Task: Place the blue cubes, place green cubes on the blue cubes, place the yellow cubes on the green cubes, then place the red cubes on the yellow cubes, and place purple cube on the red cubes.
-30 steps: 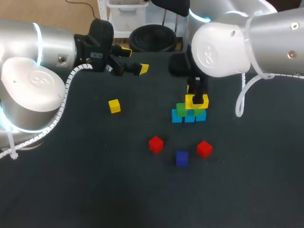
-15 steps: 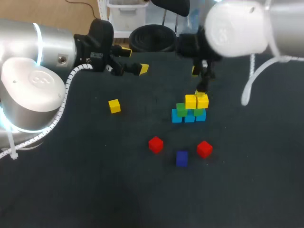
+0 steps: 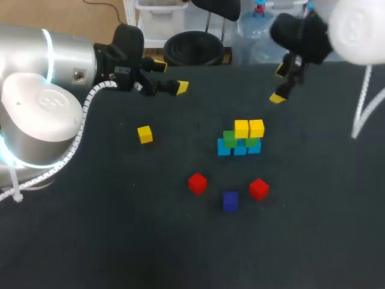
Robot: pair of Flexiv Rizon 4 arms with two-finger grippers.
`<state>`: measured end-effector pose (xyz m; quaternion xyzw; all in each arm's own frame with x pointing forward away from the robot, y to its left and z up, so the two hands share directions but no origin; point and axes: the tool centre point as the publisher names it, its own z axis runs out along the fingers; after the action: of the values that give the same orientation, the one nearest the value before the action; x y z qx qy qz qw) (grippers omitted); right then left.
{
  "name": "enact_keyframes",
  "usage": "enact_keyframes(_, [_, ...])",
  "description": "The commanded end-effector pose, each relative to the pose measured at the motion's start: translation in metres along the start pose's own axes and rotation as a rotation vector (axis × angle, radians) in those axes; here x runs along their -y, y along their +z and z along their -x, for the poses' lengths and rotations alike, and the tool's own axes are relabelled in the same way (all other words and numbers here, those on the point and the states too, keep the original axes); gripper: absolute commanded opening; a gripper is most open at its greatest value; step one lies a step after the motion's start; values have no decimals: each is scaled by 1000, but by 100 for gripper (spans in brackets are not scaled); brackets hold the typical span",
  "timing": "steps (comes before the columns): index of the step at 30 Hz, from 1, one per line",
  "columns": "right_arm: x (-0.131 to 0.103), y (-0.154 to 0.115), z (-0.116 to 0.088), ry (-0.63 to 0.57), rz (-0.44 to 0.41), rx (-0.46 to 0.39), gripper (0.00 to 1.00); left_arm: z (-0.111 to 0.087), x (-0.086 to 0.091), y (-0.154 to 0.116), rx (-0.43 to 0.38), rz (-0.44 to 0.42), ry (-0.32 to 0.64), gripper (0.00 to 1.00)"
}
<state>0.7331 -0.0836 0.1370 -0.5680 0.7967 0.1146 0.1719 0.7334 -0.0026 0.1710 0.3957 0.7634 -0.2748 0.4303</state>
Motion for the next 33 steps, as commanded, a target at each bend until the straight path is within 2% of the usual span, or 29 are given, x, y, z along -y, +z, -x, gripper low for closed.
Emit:
enact_keyframes(1, [-3,-8,-20,35,-77,176,100,-2,-1,0,7,-1,2,100])
enact_keyframes(4, [1,-13,-25,68,-90,253,100,-2,-1,0,7,-1,2,100])
enact_keyframes(33, [1,-13,-25,68,-90,253,100,-2,2,2,-3,-6,7,100])
